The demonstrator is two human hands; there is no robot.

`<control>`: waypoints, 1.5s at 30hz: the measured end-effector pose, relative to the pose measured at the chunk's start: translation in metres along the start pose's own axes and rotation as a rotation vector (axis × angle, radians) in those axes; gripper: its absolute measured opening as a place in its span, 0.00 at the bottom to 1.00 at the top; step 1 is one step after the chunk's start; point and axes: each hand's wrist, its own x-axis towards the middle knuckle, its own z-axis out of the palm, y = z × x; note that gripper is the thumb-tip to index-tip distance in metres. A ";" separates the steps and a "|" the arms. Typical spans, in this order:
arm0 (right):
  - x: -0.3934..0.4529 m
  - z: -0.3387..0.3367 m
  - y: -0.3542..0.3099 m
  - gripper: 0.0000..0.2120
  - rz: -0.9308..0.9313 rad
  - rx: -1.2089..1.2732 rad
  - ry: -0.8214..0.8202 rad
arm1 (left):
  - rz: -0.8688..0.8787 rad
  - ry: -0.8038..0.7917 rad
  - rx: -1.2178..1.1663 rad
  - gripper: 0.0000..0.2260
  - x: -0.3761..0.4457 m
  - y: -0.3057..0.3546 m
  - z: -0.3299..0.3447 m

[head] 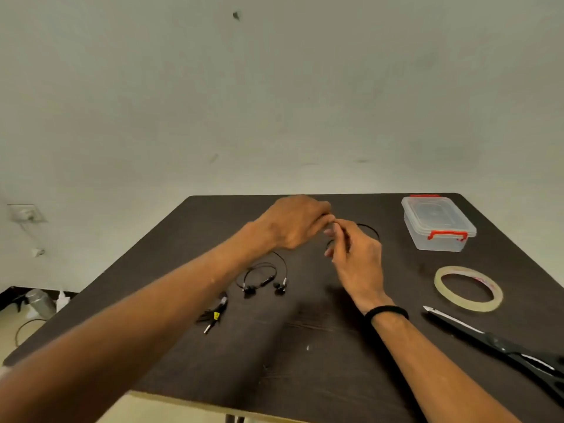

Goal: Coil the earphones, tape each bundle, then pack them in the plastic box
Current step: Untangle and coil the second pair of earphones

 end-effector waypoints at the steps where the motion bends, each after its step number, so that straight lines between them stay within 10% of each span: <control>1: 0.003 -0.002 0.001 0.08 0.038 0.029 0.029 | -0.007 -0.056 -0.009 0.16 0.002 -0.005 -0.012; 8: 0.011 -0.013 0.009 0.10 0.479 0.161 0.127 | -0.116 -0.092 -0.189 0.17 -0.006 -0.037 -0.066; 14: -0.008 -0.001 -0.019 0.36 0.201 0.141 -0.230 | -0.162 -0.079 -0.066 0.16 -0.017 -0.018 -0.049; 24: -0.002 -0.003 -0.022 0.18 0.346 0.687 -0.449 | -0.115 -0.093 0.019 0.16 -0.019 0.011 -0.024; 36: 0.012 -0.007 -0.002 0.09 0.506 0.465 0.010 | -0.178 -0.110 -0.279 0.16 -0.042 -0.042 -0.034; 41: -0.002 -0.005 -0.020 0.28 0.212 0.133 -0.226 | -0.140 -0.143 -0.080 0.16 -0.034 -0.030 -0.036; 45: -0.008 0.000 -0.030 0.15 0.128 0.151 -0.255 | -0.076 -0.204 -0.023 0.16 -0.020 -0.006 -0.029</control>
